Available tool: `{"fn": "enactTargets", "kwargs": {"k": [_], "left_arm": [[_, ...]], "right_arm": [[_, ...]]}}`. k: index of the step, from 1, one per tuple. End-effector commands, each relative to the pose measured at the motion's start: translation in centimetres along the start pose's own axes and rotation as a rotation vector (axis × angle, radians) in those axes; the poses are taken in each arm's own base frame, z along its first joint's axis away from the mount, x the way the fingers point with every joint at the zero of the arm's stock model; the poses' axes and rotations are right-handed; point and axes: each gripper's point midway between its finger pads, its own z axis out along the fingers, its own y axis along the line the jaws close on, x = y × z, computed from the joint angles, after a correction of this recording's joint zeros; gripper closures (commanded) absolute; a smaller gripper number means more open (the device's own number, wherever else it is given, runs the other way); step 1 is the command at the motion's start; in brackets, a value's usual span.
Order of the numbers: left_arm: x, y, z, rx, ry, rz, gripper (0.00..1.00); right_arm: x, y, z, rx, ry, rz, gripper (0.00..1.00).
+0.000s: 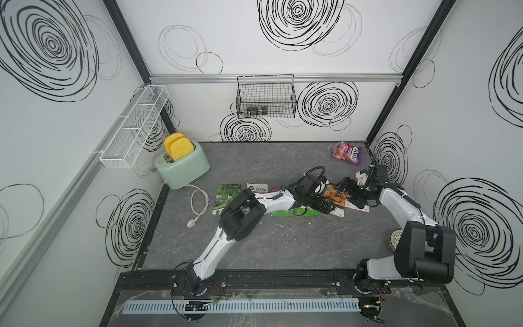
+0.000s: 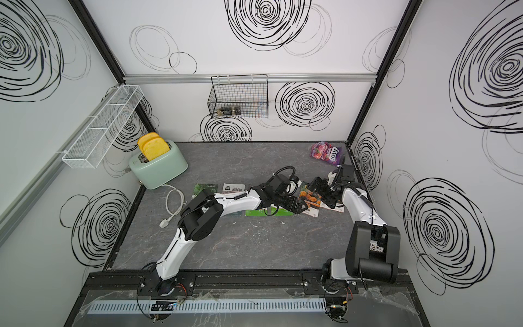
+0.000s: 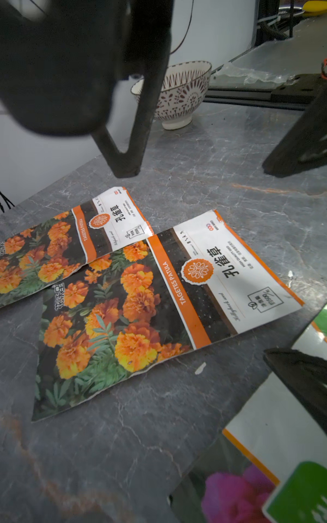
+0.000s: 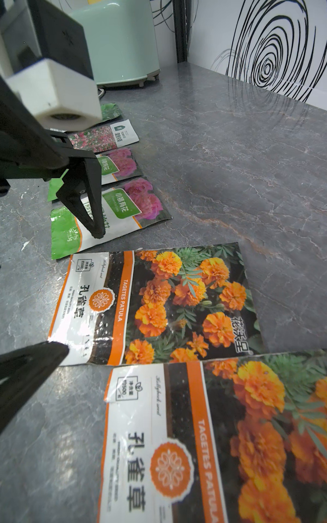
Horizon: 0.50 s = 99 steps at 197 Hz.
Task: Arrange the seed packets in a row
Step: Adjust the seed packet at the center of the board.
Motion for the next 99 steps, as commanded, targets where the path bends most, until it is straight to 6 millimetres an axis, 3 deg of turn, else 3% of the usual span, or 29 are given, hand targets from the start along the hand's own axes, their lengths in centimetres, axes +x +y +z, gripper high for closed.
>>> {"fn": "enactTargets", "kwargs": {"k": [1,57,99], "left_arm": [[0.1,0.0,1.1,0.011,0.008,0.024,0.01],[0.7,-1.2,1.8,0.033,0.027,0.035,0.00],[2.8,-2.5,2.2,0.055,0.063,0.034,0.02]], "right_arm": [[0.0,0.1,0.1,-0.009,0.007,-0.010,0.03],[-0.3,-0.1,0.2,-0.006,0.006,-0.010,0.04],[-0.7,0.2,-0.1,-0.027,-0.001,0.003,0.07]]}}
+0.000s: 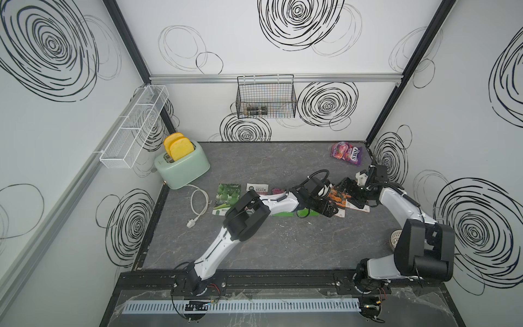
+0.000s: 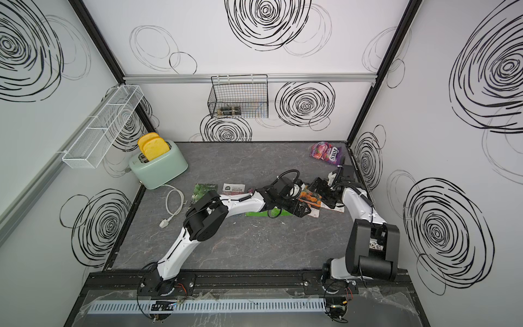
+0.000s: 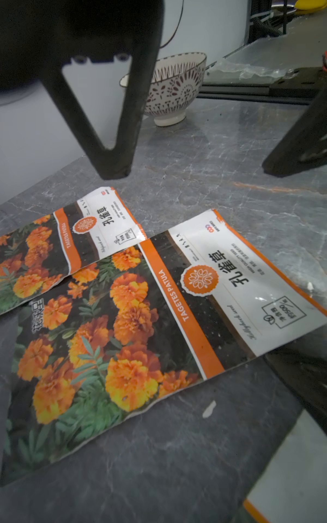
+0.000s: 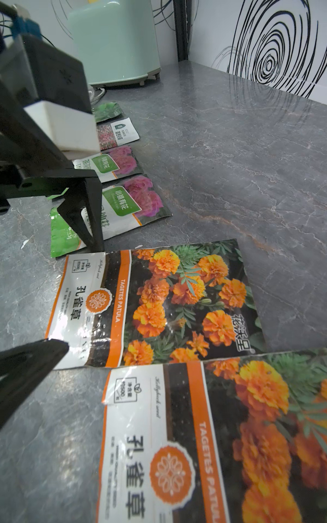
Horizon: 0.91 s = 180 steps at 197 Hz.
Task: Arrange the seed packets in a row
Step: Adjust the seed packet at the center of the board.
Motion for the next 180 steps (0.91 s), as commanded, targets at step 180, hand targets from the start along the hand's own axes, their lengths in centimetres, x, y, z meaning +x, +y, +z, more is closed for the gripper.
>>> {"fn": "enactTargets", "kwargs": {"k": [180], "left_arm": [[-2.5,-4.4,-13.6,-0.006,-0.150,0.049,0.04]], "right_arm": [[-0.5,-1.1,3.2,0.132,0.108,-0.050,0.05]]}}
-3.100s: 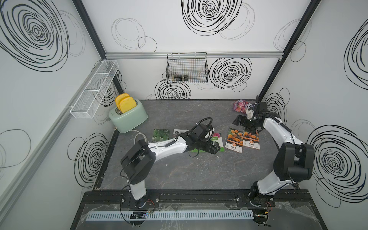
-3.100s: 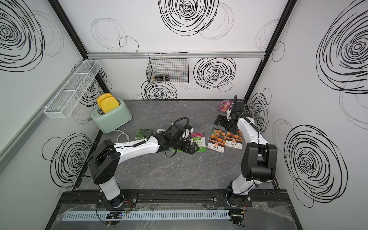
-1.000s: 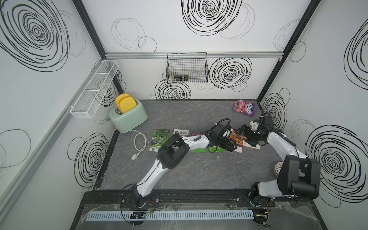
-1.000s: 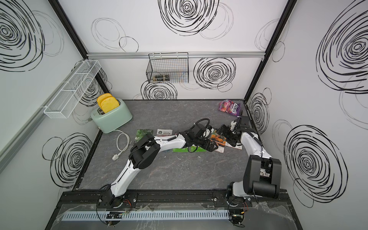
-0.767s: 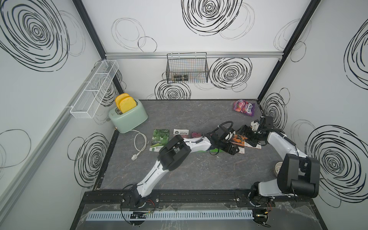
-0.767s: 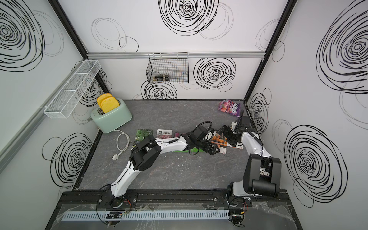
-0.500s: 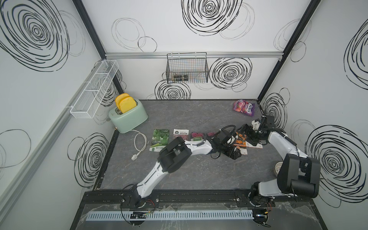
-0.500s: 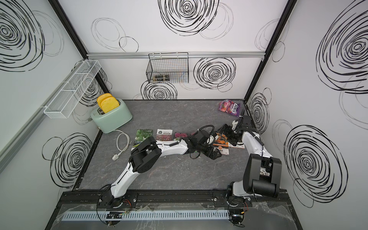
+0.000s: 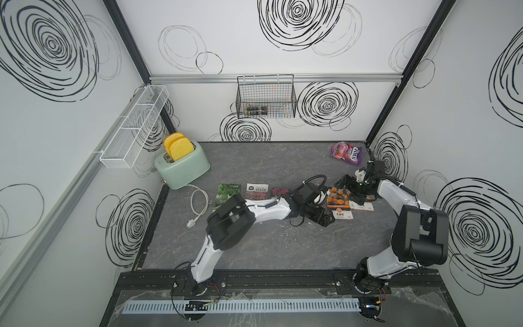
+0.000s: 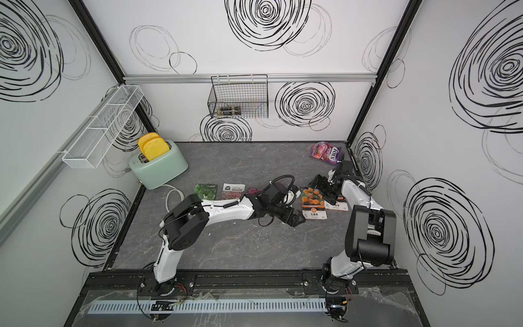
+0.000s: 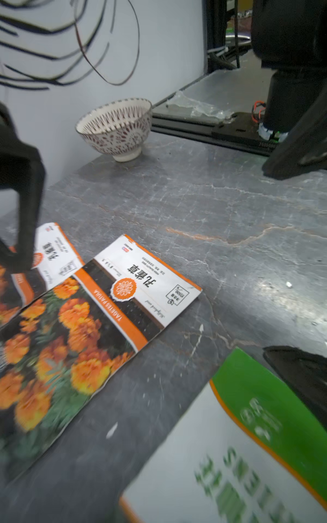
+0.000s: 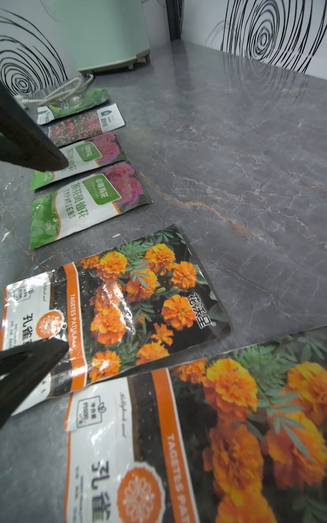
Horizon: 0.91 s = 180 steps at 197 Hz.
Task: Arrange the seed packets in a row
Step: Adjust the seed packet at the center of the board.
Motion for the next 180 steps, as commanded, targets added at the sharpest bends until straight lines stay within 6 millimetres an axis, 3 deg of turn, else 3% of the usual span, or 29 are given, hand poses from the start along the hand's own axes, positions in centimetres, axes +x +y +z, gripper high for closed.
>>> {"fn": "enactTargets", "kwargs": {"k": [1,33,74,125,180], "left_arm": [[-4.5,-1.0,-5.9,0.000,-0.147,0.037,0.04],[-6.3,-2.2,-11.5,0.006,-0.234,0.039,0.04],[-6.4,-2.4,-15.7,0.003,-0.287,0.025,0.04],[-5.5,-0.4,-17.1,-0.020,-0.299,-0.013,0.04],[-5.2,0.4,-17.4,-0.024,-0.300,-0.028,0.04]], "right_arm": [[1.1,-0.5,1.0,0.067,0.065,-0.034,0.05],[2.5,-0.4,3.1,0.104,0.129,-0.065,0.05],[4.1,-0.2,5.2,0.124,0.187,-0.096,0.05],[4.8,-0.3,6.8,0.167,0.233,-0.138,0.05],[4.8,0.2,7.8,0.167,0.253,-0.156,0.05]]}}
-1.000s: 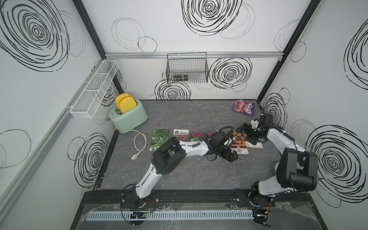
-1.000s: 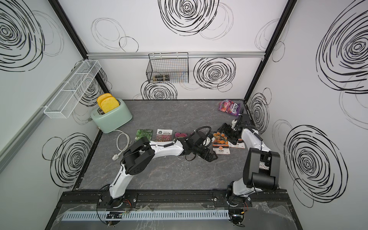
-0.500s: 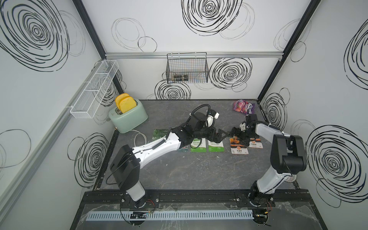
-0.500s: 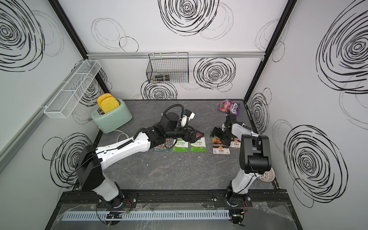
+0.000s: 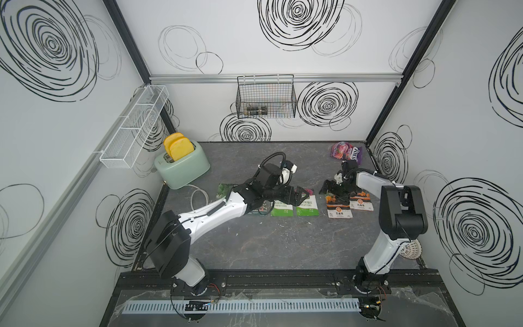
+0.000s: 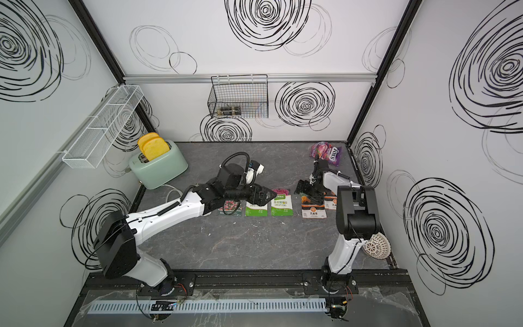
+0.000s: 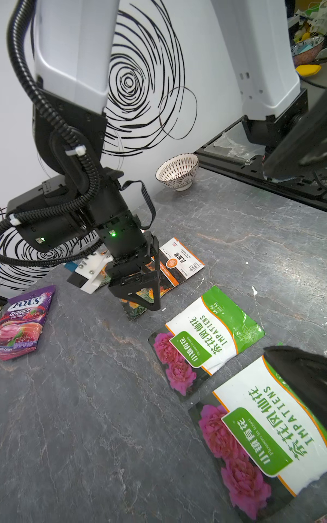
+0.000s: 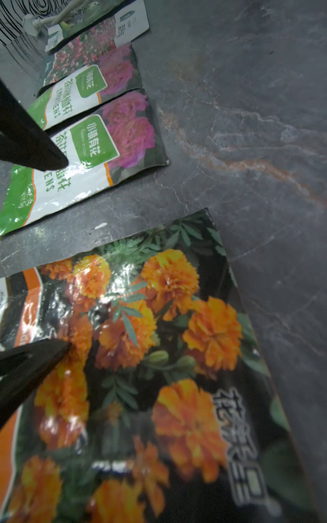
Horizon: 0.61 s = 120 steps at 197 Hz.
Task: Arrange the seed packets in a row
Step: Adjust the seed packet at the center of the board.
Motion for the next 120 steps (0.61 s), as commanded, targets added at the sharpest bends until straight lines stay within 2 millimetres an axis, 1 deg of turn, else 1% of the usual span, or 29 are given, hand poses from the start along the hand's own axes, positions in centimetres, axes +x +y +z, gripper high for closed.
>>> {"fn": "enactTargets", "kwargs": {"k": [1,75,120], "left_arm": [[-1.1,-0.9,-1.1,0.033,-0.042,0.011,0.04],[-1.2,-0.7,-1.3,0.037,-0.041,0.004,0.04],[-1.0,-0.6,-1.4,0.038,-0.038,0.003,0.04]], "right_arm": [[1.3,-0.7,1.6,0.038,0.065,-0.013,0.05],[1.4,0.7,2.2,0.029,0.076,-0.029,0.05],[0.9,1.4,2.3,0.023,0.068,-0.028,0.05]]}}
